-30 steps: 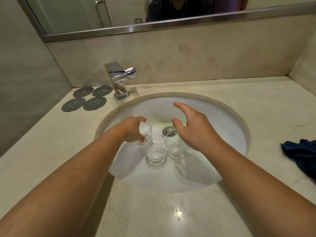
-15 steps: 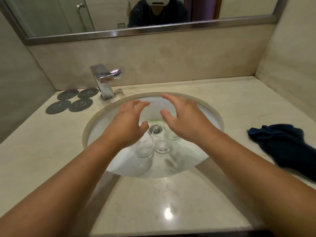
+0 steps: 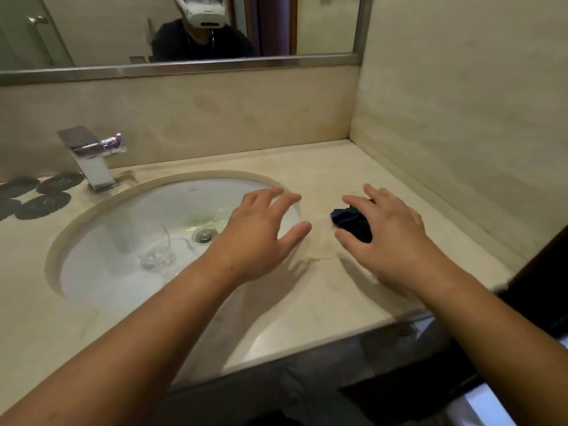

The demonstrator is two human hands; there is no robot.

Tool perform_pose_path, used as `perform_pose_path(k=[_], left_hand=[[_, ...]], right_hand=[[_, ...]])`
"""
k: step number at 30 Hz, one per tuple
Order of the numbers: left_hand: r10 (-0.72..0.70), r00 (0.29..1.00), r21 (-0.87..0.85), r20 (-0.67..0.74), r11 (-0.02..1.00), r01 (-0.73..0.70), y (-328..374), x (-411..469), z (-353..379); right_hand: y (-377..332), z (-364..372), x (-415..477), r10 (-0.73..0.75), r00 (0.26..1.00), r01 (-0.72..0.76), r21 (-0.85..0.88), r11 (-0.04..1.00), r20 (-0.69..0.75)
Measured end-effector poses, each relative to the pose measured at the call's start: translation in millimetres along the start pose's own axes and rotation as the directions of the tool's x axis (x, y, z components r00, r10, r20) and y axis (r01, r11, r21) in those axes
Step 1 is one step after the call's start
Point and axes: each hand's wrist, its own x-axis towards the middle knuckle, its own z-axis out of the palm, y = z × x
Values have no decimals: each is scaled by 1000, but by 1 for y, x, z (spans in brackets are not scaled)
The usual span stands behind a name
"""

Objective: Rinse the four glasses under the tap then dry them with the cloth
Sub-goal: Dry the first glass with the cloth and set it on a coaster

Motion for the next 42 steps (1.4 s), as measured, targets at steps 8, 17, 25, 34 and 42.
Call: perform_pose_path(k=[8,17,25,34,42], left_hand=[[-36,998,54,47,998,34,0,-6,6],[-148,985,-214,-86,969,127,-40,-18,-17],[-362,925,-266,-113,908,323,-127,-42,-45],[-484,862,-133,149,854,502,-184,-33,-41],[-432,854,166,290,902,400,-185,-38,-14]], right_hand=[[31,17,3,-23,992,48,196,980,-127],[-67,7,29,-12,990,114,760,640,-139],[-158,51,81,-52,937,-343,937,66,347],[-172,95,111,44,881,-473,877,84,471],[-176,101,109,-141,835,-530,846,50,532]])
